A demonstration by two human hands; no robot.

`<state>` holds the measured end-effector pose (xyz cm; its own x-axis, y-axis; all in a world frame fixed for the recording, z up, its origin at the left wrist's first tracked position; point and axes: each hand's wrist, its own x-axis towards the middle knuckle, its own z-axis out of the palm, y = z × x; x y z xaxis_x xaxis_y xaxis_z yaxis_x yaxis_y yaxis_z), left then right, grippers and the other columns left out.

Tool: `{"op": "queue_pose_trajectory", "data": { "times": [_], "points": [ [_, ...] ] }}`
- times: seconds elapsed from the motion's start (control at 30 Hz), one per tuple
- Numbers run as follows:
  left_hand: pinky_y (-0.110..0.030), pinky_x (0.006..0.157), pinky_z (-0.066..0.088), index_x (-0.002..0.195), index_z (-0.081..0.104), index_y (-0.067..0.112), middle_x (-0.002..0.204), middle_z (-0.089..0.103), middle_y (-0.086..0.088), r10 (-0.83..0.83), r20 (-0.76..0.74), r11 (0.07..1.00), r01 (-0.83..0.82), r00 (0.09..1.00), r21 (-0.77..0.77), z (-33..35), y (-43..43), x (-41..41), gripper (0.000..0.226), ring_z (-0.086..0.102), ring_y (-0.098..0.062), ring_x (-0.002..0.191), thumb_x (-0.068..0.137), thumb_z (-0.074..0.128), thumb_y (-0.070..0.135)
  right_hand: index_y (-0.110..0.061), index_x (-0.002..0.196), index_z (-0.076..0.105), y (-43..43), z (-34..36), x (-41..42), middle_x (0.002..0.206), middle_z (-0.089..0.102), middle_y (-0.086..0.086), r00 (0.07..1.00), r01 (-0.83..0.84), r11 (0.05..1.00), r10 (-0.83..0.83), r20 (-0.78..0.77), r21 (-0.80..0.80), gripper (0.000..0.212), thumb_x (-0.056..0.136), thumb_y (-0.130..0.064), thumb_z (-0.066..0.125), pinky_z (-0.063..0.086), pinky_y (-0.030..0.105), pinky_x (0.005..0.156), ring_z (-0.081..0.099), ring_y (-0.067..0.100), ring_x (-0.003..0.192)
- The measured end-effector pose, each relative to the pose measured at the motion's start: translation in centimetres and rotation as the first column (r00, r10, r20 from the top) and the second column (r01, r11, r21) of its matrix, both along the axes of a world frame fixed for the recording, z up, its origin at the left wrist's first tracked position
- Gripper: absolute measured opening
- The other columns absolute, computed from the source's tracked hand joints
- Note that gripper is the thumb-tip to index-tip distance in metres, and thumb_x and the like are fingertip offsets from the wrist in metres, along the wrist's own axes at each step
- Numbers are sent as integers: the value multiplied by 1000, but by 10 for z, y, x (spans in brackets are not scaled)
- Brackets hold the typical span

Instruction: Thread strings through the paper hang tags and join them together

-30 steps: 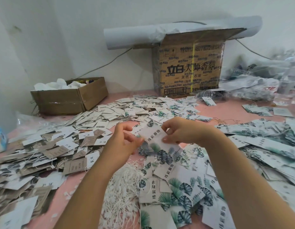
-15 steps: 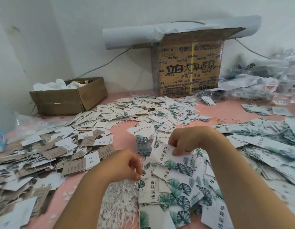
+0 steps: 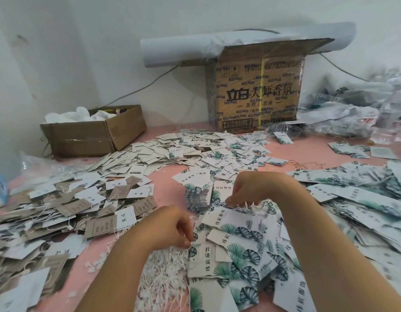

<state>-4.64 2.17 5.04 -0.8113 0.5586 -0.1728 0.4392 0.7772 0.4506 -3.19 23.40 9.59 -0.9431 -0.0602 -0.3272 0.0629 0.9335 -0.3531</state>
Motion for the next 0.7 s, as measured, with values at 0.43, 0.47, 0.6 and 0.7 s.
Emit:
{"op": "queue_pose_trajectory", "data": {
  "times": [0.43, 0.47, 0.6, 0.7],
  "points": [
    [-9, 53, 35, 76, 60, 30, 77, 59, 15, -14, -6, 999, 13, 1000, -46, 0, 1, 1, 14, 51, 4, 63, 84, 67, 21, -6, 99, 65, -7, 1, 1, 89, 66, 1, 997, -47, 996, 42, -70, -72, 33, 93, -36, 52, 49, 26, 69, 58, 14, 78],
    [-9, 52, 35, 77, 60, 30, 79, 60, 14, -16, -15, 999, 15, 1000, -44, 0, 1, 1, 14, 51, 4, 63, 84, 66, 20, -6, 99, 65, -6, 1, 1, 88, 66, 0, 997, -47, 996, 42, -71, -74, 33, 93, -36, 52, 49, 26, 69, 59, 14, 78],
    [-8, 51, 35, 80, 58, 30, 85, 60, 14, -19, -32, 999, 20, 999, 30, 1, 3, 2, 12, 49, 6, 57, 86, 61, 20, -6, 98, 66, -4, 1, 0, 88, 67, 1, 995, -54, 995, 47, -88, -83, 32, 93, -35, 53, 48, 26, 67, 59, 14, 77],
    [-10, 51, 37, 81, 56, 32, 85, 59, 15, -6, -44, 988, 13, 999, 152, 2, 5, 3, 14, 48, 6, 54, 88, 60, 20, -9, 99, 65, -6, 0, 0, 88, 67, 0, 990, -94, 989, 80, -118, -118, 28, 93, -33, 53, 49, 26, 69, 60, 13, 77]
  ]
}}
